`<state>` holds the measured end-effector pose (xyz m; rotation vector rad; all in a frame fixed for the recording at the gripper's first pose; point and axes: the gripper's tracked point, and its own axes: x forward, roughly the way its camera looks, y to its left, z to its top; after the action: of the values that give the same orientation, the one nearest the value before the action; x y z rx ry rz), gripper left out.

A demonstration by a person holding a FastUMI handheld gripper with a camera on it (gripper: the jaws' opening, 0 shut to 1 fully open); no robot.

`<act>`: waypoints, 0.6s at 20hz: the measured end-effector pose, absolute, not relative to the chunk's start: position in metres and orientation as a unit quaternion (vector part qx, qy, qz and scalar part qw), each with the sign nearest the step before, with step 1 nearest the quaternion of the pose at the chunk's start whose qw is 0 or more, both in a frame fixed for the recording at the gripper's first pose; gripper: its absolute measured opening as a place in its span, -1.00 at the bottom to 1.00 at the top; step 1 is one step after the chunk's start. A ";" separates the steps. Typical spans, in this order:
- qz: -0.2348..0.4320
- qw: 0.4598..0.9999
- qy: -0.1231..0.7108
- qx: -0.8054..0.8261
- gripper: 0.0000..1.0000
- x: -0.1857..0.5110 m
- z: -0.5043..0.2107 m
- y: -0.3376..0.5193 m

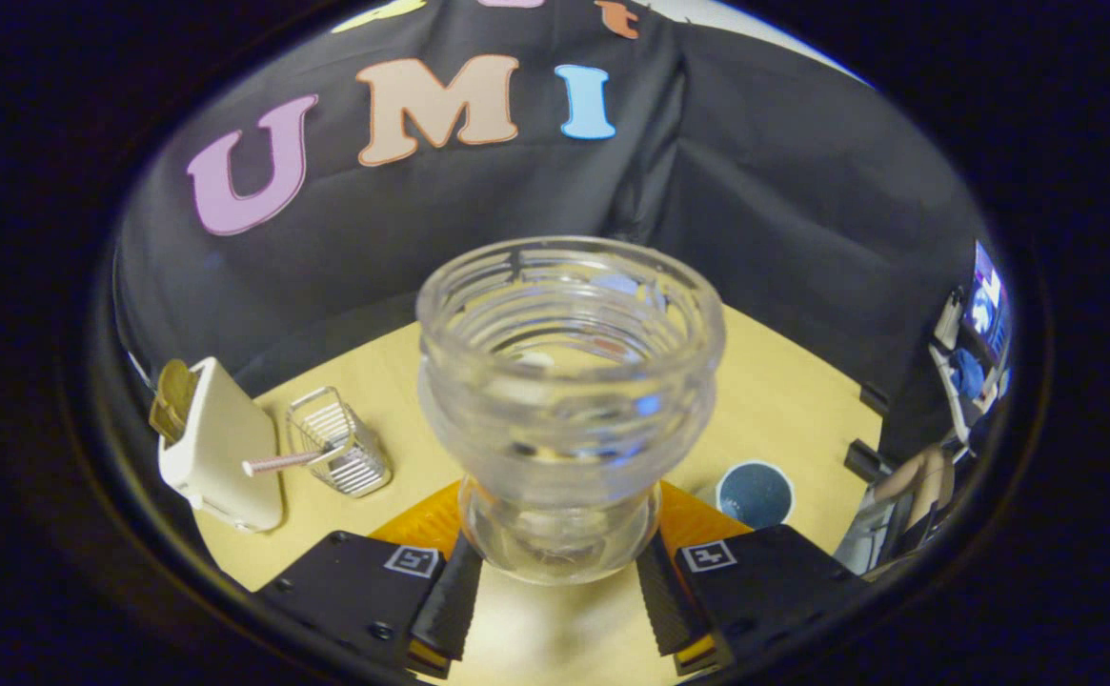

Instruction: Take the bottle from table, then pour the juice into the cup, finally place the bottle on the coaster

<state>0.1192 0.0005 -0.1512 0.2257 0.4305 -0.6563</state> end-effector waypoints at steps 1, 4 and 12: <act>-0.326 0.917 0.209 0.095 0.62 0.125 -0.154 -0.004; -0.334 0.918 0.203 0.068 0.62 0.141 -0.164 -0.008; -0.350 0.907 0.226 0.066 0.63 0.155 -0.211 -0.011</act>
<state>0.1550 -0.0112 -0.2110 0.1365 0.4673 -0.7228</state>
